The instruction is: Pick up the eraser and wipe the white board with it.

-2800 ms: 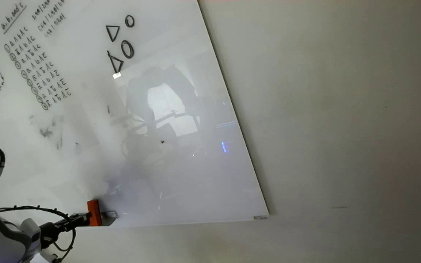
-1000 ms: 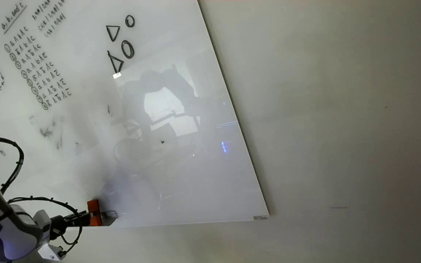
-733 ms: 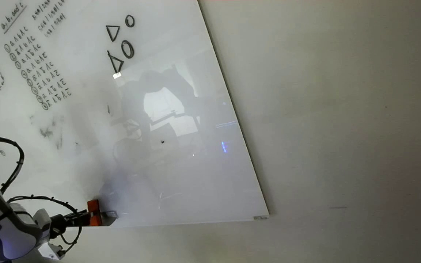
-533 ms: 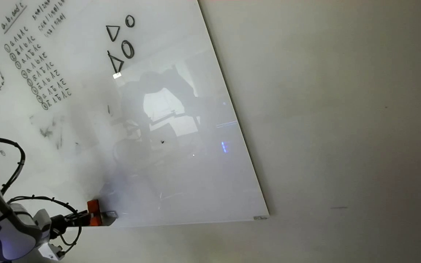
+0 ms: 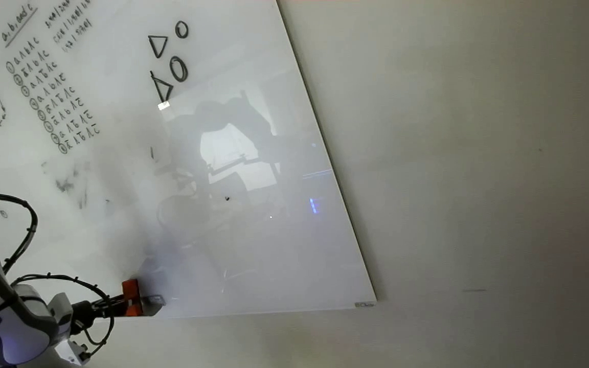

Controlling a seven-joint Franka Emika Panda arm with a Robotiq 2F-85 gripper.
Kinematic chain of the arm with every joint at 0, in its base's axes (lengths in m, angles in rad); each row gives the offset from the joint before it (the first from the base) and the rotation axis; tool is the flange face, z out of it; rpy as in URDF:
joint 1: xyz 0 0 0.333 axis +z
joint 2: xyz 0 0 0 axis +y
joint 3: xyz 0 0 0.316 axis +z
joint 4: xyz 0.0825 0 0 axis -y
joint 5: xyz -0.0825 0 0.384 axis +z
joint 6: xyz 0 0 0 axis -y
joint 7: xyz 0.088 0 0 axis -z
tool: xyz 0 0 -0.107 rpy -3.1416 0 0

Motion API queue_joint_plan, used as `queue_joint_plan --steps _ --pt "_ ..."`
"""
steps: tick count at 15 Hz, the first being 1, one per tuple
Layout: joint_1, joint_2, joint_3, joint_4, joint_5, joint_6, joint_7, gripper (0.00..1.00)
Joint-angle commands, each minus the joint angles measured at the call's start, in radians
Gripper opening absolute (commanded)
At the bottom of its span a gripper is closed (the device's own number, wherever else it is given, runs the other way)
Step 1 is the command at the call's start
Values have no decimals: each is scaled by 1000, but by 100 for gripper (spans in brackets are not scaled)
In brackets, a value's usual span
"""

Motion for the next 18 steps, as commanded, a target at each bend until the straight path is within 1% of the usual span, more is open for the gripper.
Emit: queue_joint_plan --steps 1,5,6,7,12,13,18 --pt "14 4 -18 26 25 26 -41 100" --pt "11 3 -19 29 20 36 -58 100" --pt "10 3 -19 29 16 40 -61 75" --pt "10 4 -19 29 15 41 -67 74" --pt "10 4 -18 27 13 55 -69 34" --pt "11 4 -18 27 13 53 -69 29" --pt "18 -11 -14 8 22 41 -73 29"
